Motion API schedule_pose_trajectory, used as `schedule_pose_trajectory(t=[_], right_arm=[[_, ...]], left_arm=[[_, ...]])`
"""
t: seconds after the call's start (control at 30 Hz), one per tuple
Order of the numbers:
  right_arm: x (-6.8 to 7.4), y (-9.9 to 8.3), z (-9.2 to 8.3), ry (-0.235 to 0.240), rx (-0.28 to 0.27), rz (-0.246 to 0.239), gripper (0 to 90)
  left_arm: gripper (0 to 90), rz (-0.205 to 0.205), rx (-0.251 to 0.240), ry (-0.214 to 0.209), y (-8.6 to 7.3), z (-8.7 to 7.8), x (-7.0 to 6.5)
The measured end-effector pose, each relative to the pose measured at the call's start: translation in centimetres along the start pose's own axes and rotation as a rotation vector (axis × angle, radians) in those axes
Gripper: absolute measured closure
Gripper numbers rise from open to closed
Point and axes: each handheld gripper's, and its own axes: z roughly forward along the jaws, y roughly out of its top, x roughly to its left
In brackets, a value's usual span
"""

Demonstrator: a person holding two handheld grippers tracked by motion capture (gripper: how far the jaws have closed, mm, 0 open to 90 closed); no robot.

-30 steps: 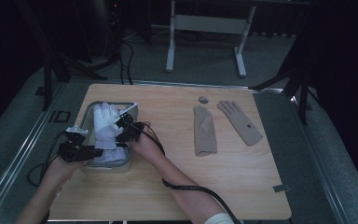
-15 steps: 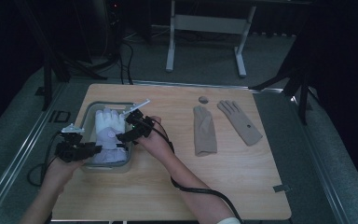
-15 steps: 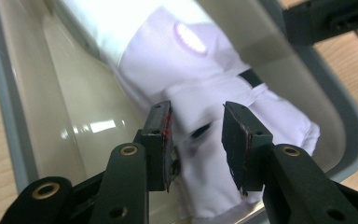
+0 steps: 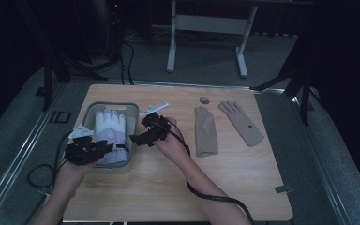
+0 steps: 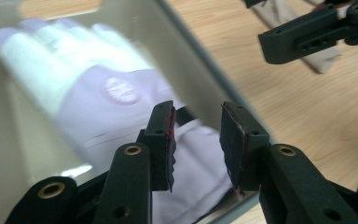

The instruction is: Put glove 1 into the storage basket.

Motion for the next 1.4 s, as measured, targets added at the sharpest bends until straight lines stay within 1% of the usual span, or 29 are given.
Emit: schedule_pose_trajectory(t=[0.13,0.17,0.23,0.37,0.43,0.47,0.5,0.57,0.6,0.63,0.67,0.7,0.8,0.83,0.87,0.9,0.97,1.03,1.1,1.17,1.23,1.3,1.37,1.4], right_arm=[[-0.6,-0.7,-1.6,-0.002,-0.026,0.001,14.2],[-0.8,-0.9,-2.0,-0.003,-0.040,-0.006,14.2],[-1.2,-1.3,-2.8,-0.007,-0.047,-0.004,13.8],[-2.2,-2.0,-4.4,-0.002,-0.061,0.030,13.4],[-2.7,-2.5,-5.1,-0.005,-0.068,0.032,13.4],[-2.9,-2.8,-5.5,-0.007,-0.072,0.036,13.4],[-3.1,-3.0,-5.8,-0.009,-0.074,0.034,13.4],[-3.5,-3.6,-6.3,-0.017,-0.073,0.028,13.5],[-3.7,-3.9,-6.6,-0.024,-0.070,0.022,13.6],[-3.8,-4.2,-6.8,-0.030,-0.073,0.013,13.6],[-4.0,-4.5,-7.0,-0.032,-0.073,0.012,13.7],[-4.2,-4.9,-7.1,-0.034,-0.074,0.013,13.8],[-4.7,-6.1,-7.5,-0.038,-0.078,0.016,13.8],[-4.9,-6.4,-7.6,-0.039,-0.074,0.021,13.7],[-5.1,-6.8,-7.7,-0.039,-0.074,0.024,13.6],[-5.3,-7.1,-7.7,-0.039,-0.074,0.026,13.5],[-5.6,-7.8,-7.9,-0.042,-0.071,0.035,12.2],[-5.9,-8.3,-8.0,-0.043,-0.069,0.045,12.0],[-6.2,-8.9,-8.2,-0.029,-0.068,0.064,12.2],[-6.5,-9.3,-8.3,-0.011,-0.065,0.086,12.8],[-6.8,-9.8,-8.4,-0.010,-0.071,0.096,12.9],[-7.2,-10.4,-8.6,-0.027,-0.065,0.095,13.5],[-7.6,-11.0,-8.8,-0.056,-0.062,0.083,13.9],[-7.6,-11.0,-8.8,-0.056,-0.062,0.083,13.9]], left_arm=[[65.0,0.016,-0.030,-0.027,0.3,0.6,-1.4],[65.1,0.027,-0.036,-0.029,0.4,0.8,-1.8],[65.1,0.055,-0.050,-0.030,0.5,1.1,-2.6],[64.9,0.075,-0.062,-0.056,0.7,1.8,-3.9],[64.8,0.080,-0.075,-0.076,0.8,2.0,-4.5],[64.9,0.083,-0.073,-0.090,0.9,2.2,-4.8],[64.9,0.092,-0.076,-0.112,0.9,2.4,-5.2],[64.9,0.106,-0.076,-0.133,1.0,2.8,-5.9],[64.2,0.117,-0.078,-0.153,1.0,2.9,-6.2],[61.3,0.123,-0.078,-0.159,1.0,3.2,-6.7],[60.0,0.132,-0.072,-0.167,1.0,3.5,-7.0],[58.7,0.139,-0.078,-0.179,1.0,3.7,-7.4],[49.1,0.141,-0.077,-0.195,0.8,4.5,-8.3],[44.3,0.145,-0.072,-0.189,0.7,4.8,-8.6],[38.8,0.146,-0.065,-0.197,0.6,5.1,-8.8],[35.1,0.148,-0.067,-0.206,0.5,5.3,-9.0],[27.0,0.164,-0.059,-0.213,0.3,5.8,-9.4],[17.7,0.172,-0.047,-0.233,0.1,6.4,-9.7],[14.7,0.187,-0.041,-0.252,-0.2,6.9,-10.0],[14.4,0.202,-0.041,-0.268,-0.6,7.4,-10.3],[14.1,0.219,-0.051,-0.269,-1.0,7.9,-10.6],[14.1,0.226,-0.065,-0.276,-1.5,8.4,-10.7],[14.1,0.216,-0.096,-0.303,-2.1,8.8,-10.8],[14.1,0.216,-0.096,-0.303,-2.1,8.8,-10.8]])
